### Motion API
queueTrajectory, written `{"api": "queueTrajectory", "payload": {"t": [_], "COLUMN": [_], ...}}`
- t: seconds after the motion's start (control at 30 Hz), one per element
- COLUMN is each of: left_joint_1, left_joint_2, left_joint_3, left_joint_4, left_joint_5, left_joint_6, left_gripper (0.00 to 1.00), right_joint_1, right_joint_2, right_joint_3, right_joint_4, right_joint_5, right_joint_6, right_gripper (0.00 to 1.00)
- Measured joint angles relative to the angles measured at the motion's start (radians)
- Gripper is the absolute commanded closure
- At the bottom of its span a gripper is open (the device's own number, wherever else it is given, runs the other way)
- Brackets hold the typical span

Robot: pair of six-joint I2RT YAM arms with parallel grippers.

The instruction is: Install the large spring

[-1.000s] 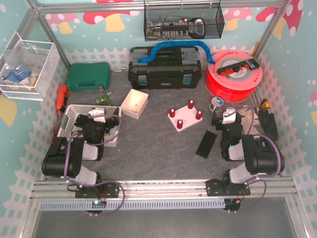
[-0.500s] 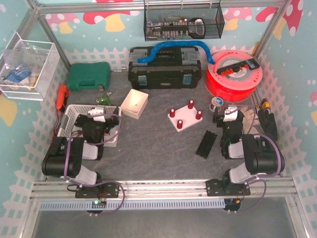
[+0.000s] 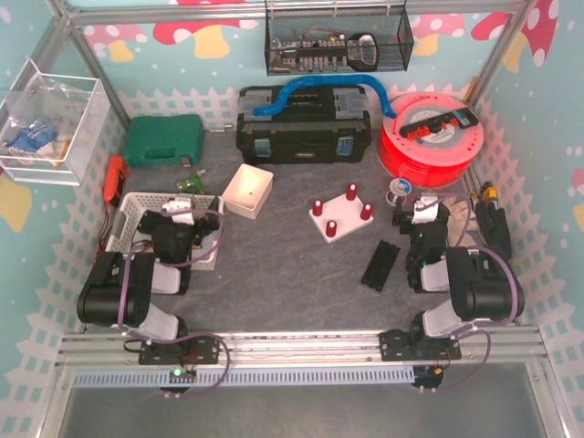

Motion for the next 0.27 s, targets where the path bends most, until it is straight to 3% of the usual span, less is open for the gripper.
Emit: {"api": "queueTrajectory", "payload": {"t": [0.27], "left_joint_1": [0.0], "left_joint_2": [0.0], "left_joint_3": [0.0], "left_joint_4": [0.0], "left_joint_5": [0.0], "left_joint_6": [0.0], "left_gripper": [0.01], "right_joint_1": [0.0], "right_joint_2": [0.0], "right_joint_3": [0.0], "right_joint_4": [0.0], "right_joint_5": [0.0], "right_joint_6": [0.0], "right_gripper": [0.01]}}
